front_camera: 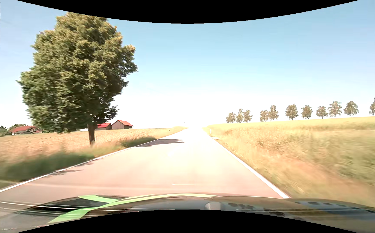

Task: Follow the waypoints while adhering to traffic rules and regulations

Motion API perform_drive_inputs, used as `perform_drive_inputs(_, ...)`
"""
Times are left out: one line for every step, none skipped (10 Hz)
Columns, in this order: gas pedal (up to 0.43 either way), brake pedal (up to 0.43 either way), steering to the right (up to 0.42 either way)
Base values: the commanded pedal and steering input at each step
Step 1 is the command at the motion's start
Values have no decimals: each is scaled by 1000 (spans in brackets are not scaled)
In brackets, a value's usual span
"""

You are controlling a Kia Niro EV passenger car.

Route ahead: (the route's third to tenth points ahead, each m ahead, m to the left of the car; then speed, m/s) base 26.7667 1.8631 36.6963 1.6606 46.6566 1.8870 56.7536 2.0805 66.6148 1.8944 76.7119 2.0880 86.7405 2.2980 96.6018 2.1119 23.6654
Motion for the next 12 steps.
perform_drive_inputs(299, 0, 0)
perform_drive_inputs(311, 0, 0)
perform_drive_inputs(311, 0, 0)
perform_drive_inputs(299, 0, 0)
perform_drive_inputs(260, 0, 0)
perform_drive_inputs(228, 0, -1)
perform_drive_inputs(220, 0, -1)
perform_drive_inputs(209, 0, -1)
perform_drive_inputs(209, 0, -2)
perform_drive_inputs(197, 0, -3)
perform_drive_inputs(197, 0, -5)
perform_drive_inputs(209, 0, -5)
